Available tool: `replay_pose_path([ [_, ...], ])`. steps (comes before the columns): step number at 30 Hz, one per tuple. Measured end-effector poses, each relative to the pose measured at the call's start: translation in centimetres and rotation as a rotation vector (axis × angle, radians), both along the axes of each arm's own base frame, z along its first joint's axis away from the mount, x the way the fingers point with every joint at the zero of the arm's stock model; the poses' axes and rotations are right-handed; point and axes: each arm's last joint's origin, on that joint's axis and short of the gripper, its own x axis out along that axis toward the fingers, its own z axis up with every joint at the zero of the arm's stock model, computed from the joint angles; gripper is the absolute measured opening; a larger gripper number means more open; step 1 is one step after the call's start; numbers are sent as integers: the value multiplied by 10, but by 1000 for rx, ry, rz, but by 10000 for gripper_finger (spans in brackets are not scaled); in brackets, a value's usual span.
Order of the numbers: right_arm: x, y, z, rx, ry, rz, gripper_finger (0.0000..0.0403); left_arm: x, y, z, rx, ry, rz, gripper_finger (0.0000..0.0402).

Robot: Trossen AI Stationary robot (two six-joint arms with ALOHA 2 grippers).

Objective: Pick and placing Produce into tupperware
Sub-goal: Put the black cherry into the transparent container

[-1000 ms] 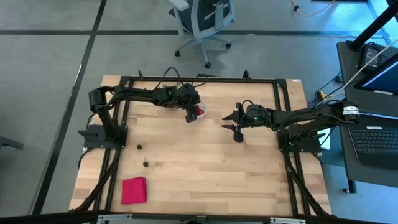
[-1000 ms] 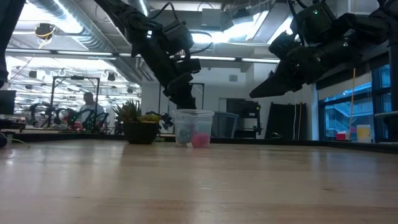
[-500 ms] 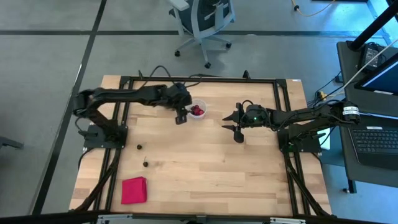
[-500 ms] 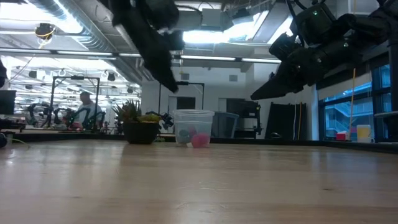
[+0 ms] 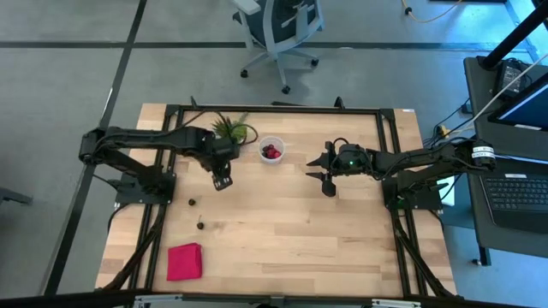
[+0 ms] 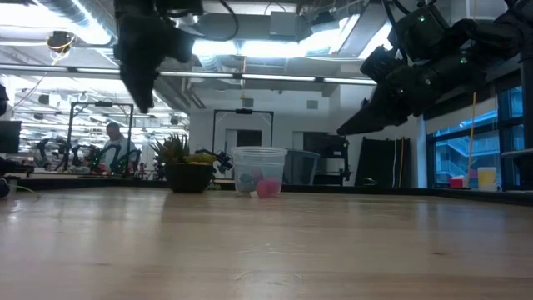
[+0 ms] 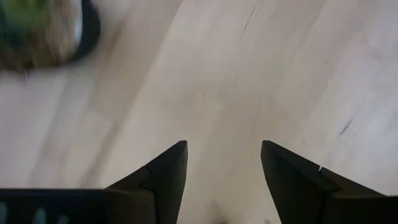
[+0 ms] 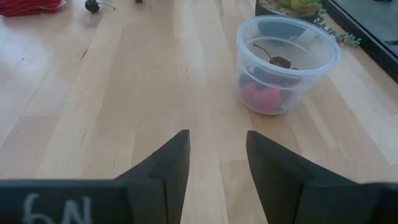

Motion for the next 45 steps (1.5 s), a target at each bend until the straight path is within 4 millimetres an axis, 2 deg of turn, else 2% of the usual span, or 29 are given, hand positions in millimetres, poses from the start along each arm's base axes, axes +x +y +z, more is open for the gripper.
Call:
replay_pose_path([
  [3, 0, 0, -1, 1, 7, 0, 161, -4, -10, -7, -21, 51, 105, 196],
  [6, -1, 0, -1, 3, 16, 0, 161, -10, -19, -20, 33, 113, 144, 196],
  [9, -1, 0, -2, 3, 19, 0, 161, -22, -24, -38, 28, 199, 255, 196],
  [17, -1, 0, -2, 3, 19, 0, 161, -41, -39, -78, -111, 309, 467, 196],
  [25, -1, 0, -2, 3, 18, 0, 161, -52, -49, -90, -142, 373, 566, 196],
  [35, -1, 0, -2, 3, 17, 0, 161, -54, -58, -97, -167, 380, 578, 196],
  [45, -1, 0, -2, 3, 17, 0, 161, -59, -64, -120, -230, 329, 590, 196],
])
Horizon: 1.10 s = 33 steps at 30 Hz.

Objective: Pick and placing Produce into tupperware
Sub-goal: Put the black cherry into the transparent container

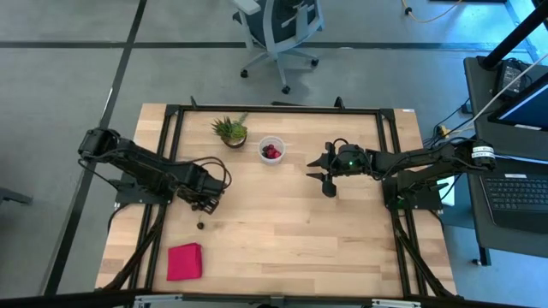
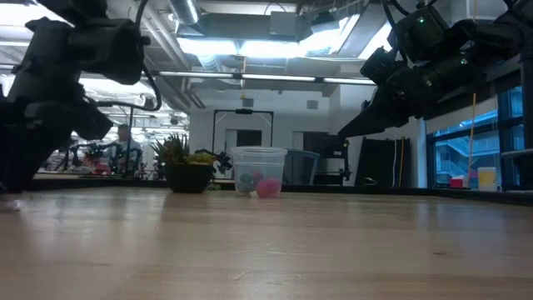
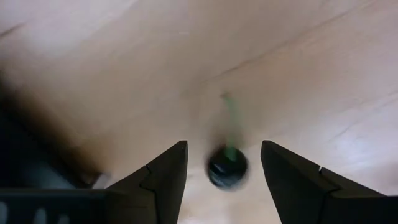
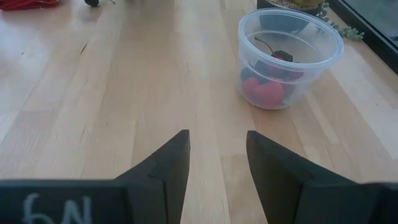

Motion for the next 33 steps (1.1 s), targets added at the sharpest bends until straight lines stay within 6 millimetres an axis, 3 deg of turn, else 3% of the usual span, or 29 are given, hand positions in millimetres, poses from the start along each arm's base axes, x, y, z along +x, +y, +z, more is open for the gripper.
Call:
replay_pose_path([
  [8, 0, 0, 0, 2, 0, -1, 161, -9, 1, -11, -7, 40, 54, 196],
  [33, 0, 0, 0, 0, 0, 0, 161, -9, -12, -11, -141, 46, 37, 196],
])
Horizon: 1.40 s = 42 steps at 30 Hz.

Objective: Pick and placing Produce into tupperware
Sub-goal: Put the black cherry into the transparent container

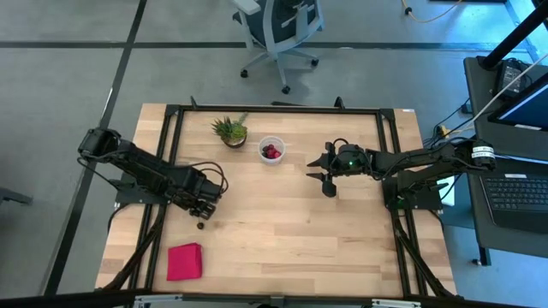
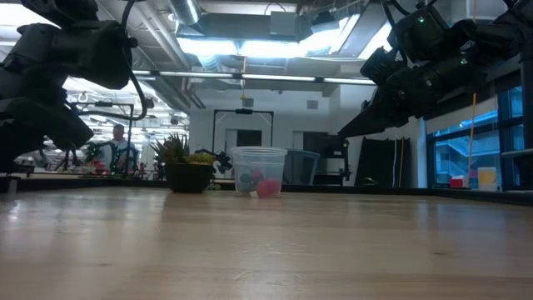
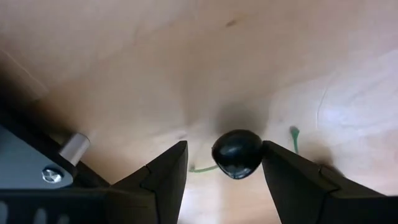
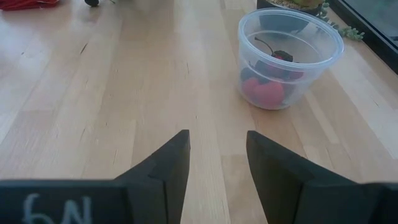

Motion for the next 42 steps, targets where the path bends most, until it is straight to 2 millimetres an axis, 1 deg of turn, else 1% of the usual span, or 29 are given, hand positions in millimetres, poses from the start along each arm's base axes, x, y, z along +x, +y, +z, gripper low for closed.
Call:
replay_pose_path([
  [6, 0, 0, 0, 0, 0, 0, 161, -1, -2, 0, 33, -6, -17, 196],
  [17, 0, 0, 0, 1, 0, 0, 161, -1, -5, 0, 66, -1, 9, 195],
  [20, 0, 0, 0, 0, 0, 0, 161, -1, -5, 0, 66, -1, 10, 182],
  [27, 0, 0, 0, 0, 0, 0, 161, 1, -5, -1, 58, -26, 11, 130],
  [31, 0, 0, 0, 0, 0, 0, 161, 2, -6, 0, 50, -36, 11, 111],
  [34, 0, 0, 0, 0, 0, 0, 161, 2, -6, 0, 49, -36, 10, 110],
  [39, 0, 0, 0, 0, 0, 0, 161, 2, -6, 0, 56, -39, 5, 119],
  [42, 0, 0, 0, -1, 0, 1, 161, 3, -4, 0, 67, -58, -44, 113],
])
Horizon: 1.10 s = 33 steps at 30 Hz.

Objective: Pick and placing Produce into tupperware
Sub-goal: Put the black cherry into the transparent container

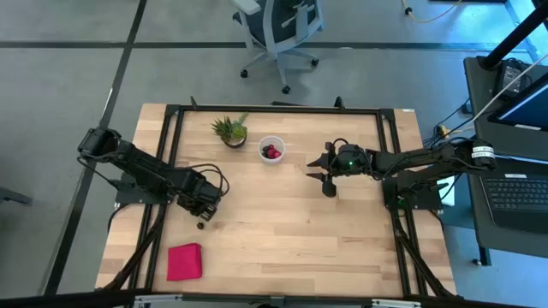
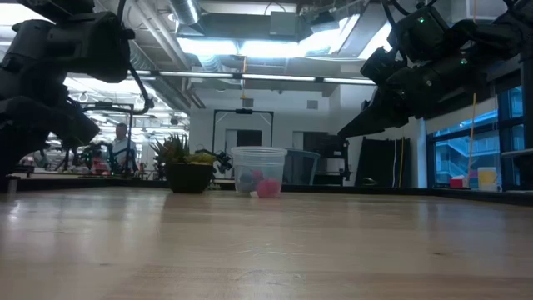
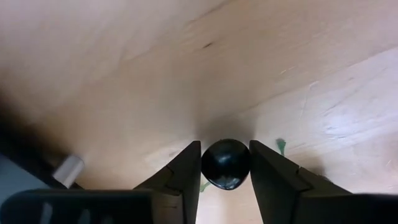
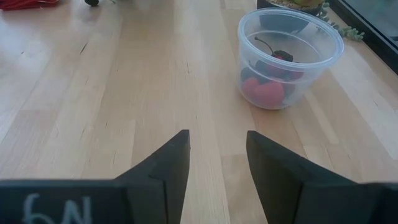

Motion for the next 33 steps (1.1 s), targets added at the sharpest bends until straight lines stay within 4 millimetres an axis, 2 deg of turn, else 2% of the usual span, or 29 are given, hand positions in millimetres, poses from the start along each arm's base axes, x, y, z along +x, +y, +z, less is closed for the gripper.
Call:
replay_pose_path([
  [6, 0, 0, 0, -17, 1, 9, 161, 10, 10, 5, 36, -91, -136, 108],
  [10, 0, 0, 0, -17, 1, 9, 161, 28, 20, 21, 90, -198, -288, 114],
  [15, 0, 0, 0, -17, 1, 9, 161, 58, 37, 55, 208, -387, -490, 107],
  [23, 0, 0, 0, -17, 1, 9, 161, 106, 70, 119, 545, -784, -786, 116],
  [28, 0, 0, 0, -16, 1, 9, 161, 120, 92, 143, 753, -941, -824, 109],
  [33, 0, 0, 0, -16, 1, 9, 161, 124, 114, 149, 858, -979, -778, 113],
])
